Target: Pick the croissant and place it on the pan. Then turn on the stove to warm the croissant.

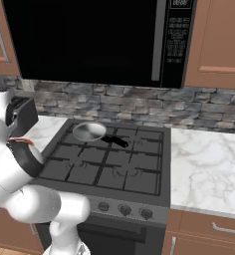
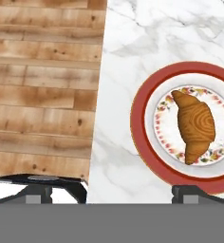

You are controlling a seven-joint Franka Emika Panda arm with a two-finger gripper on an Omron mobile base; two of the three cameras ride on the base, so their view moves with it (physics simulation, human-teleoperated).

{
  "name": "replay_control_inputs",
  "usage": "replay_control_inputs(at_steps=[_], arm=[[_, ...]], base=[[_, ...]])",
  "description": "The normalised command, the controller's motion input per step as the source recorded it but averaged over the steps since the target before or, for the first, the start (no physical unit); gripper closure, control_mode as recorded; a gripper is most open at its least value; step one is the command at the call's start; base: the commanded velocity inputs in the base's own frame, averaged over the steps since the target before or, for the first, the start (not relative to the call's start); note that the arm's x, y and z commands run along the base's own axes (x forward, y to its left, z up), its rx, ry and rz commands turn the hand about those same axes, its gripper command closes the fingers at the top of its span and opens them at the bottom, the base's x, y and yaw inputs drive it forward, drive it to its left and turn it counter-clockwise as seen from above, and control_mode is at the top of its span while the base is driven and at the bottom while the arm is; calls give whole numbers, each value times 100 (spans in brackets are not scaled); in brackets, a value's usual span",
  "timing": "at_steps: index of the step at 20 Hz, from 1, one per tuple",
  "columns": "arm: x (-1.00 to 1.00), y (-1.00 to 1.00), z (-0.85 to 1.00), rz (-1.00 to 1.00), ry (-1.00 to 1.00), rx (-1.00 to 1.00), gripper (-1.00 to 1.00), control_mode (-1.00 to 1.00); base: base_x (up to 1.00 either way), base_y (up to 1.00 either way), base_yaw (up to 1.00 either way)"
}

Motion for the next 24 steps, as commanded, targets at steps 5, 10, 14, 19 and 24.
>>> replay_control_inputs(at_steps=[5,10,14,19,24], arm=[[29,14,-25,0,0,0,-100,-100],[22,18,-27,0,0,0,-100,-100],[21,22,-26,0,0,0,-100,-100],[18,19,-25,0,0,0,-100,-100],[17,14,-25,0,1,0,-100,-100]], base=[[0,0,0],[0,0,0],[0,0,0],[0,0,0],[0,0,0]])
